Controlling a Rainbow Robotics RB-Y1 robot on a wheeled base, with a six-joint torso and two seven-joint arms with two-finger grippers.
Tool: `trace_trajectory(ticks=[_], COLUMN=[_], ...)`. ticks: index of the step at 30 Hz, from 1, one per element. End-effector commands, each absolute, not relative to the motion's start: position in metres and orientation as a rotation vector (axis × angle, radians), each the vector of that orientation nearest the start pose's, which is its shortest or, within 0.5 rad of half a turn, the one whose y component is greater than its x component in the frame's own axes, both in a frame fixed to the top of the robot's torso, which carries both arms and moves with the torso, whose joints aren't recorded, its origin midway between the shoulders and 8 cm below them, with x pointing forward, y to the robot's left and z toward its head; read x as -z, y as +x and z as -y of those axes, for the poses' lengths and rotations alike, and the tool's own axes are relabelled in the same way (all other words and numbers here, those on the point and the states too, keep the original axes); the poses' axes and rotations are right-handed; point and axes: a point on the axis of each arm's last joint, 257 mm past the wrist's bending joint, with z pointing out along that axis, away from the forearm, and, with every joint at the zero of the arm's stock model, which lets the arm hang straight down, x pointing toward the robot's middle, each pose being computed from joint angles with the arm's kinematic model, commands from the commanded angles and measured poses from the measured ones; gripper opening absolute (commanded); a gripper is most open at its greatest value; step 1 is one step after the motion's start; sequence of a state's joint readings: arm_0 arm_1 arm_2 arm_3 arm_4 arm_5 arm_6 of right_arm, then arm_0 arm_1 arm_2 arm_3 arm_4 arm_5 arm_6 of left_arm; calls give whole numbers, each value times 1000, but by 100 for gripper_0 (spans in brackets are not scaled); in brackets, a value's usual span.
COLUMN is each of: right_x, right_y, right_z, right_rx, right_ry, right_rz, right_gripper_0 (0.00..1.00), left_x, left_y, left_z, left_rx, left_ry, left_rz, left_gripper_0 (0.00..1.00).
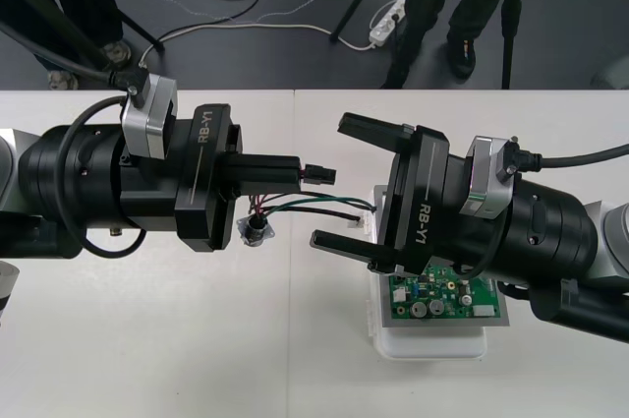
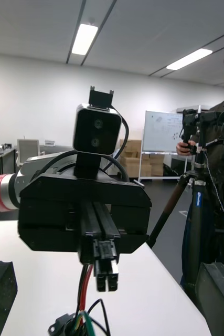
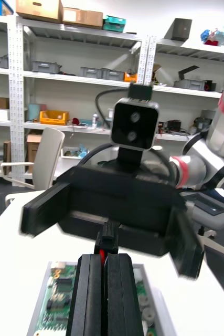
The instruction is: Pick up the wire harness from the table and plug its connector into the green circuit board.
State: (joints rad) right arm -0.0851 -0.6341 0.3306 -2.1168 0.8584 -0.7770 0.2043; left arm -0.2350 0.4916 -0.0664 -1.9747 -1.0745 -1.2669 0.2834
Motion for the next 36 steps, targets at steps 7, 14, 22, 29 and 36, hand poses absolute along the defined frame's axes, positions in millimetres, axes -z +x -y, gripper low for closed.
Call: trace_trajectory(ticks=[7, 14, 22, 29, 36], right_x=[28, 47, 70, 88, 109], right_y=[300, 307, 309, 312, 307], right_z=[30, 51, 74, 102, 151], right_rx=[-904, -854, -792, -658, -532], right_ry=[-1193, -1294, -1404, -1517, -1638], right_rz=[-970, -1113, -1278, -1390, -1526], right_gripper_0=[100, 100, 100, 100, 100], left_x=[65, 97, 129, 153, 179], left_y=[308, 317, 327, 342, 356], left_z=[-56, -77, -104, -129, -151], left_rx=[1073, 1065, 1077, 1013, 982], left_ry=[1351, 1370, 1365, 1353, 1305], left_rz=[-856, -875, -962, -1016, -1091], left_gripper_0=[0, 0, 0, 0, 0])
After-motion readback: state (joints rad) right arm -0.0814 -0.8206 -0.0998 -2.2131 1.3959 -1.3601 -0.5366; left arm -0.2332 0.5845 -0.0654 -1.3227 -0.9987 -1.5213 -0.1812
